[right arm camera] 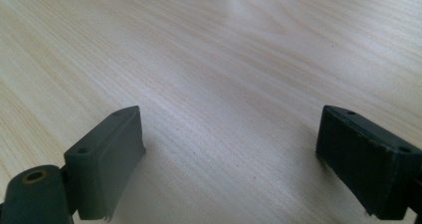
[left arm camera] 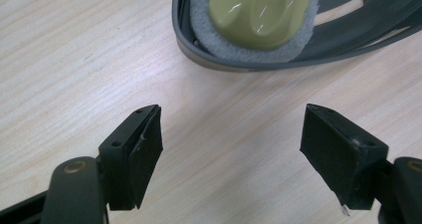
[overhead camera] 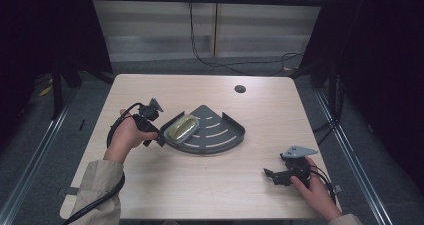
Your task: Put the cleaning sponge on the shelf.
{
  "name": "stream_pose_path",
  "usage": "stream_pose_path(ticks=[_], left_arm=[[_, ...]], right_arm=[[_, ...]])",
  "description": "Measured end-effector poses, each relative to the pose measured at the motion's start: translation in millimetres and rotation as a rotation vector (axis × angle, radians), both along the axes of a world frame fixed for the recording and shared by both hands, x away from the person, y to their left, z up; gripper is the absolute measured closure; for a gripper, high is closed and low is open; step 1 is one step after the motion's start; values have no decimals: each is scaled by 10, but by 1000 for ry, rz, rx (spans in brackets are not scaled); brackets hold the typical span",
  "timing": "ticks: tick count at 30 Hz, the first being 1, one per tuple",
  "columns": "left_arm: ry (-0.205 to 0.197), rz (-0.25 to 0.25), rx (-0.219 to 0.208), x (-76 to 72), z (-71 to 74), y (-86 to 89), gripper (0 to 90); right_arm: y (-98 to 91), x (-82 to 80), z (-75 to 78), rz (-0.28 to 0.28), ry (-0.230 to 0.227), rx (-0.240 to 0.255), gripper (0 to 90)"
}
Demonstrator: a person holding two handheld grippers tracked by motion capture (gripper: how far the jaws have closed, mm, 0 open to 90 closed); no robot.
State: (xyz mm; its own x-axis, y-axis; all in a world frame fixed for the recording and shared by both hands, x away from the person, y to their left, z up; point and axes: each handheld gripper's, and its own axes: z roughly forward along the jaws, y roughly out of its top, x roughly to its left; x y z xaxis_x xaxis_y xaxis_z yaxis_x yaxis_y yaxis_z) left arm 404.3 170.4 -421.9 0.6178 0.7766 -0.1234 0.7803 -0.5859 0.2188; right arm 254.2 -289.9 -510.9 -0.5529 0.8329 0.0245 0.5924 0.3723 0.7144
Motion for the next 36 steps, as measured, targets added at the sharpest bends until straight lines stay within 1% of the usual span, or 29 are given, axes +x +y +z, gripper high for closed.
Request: stream_pose_path(ticks=[6, 8, 14, 19, 23, 24, 28, 29, 30, 31, 34, 36], left_arm=[[0, 8, -13, -71, -62, 91, 243], [-4, 15, -19, -98, -92, 123, 243], [8, 34, -28, -178, -202, 231, 244], [3, 41, -41, -251, -272, 304, 245], [-1, 42, -46, -299, -311, 356, 245], [0, 50, -49, -313, -318, 361, 245], [-11, 49, -49, -366, -351, 403, 245], [-9, 40, -50, -372, -357, 417, 245], [-18, 44, -49, -385, -369, 431, 246], [-11, 44, -48, -390, -370, 442, 246], [-17, 58, -54, -416, -399, 475, 247], [-17, 52, -56, -430, -415, 493, 246]], right_arm=[[0, 0, -1, 1, 0, 1, 106], [0, 0, 0, 0, 0, 1, 106], [0, 0, -1, 1, 0, 1, 106], [2, -1, 0, -1, 2, 2, 106], [1, 0, 0, -1, 1, 1, 106], [2, -2, 2, -3, 2, -1, 106], [0, 0, -1, 0, 0, 1, 106], [0, 0, -1, 1, -1, 1, 106], [1, 0, 0, 0, 0, 2, 106], [1, 0, 0, 0, 0, 2, 106], [0, 0, -1, 1, 0, 1, 106], [0, 0, -1, 1, 0, 1, 106]])
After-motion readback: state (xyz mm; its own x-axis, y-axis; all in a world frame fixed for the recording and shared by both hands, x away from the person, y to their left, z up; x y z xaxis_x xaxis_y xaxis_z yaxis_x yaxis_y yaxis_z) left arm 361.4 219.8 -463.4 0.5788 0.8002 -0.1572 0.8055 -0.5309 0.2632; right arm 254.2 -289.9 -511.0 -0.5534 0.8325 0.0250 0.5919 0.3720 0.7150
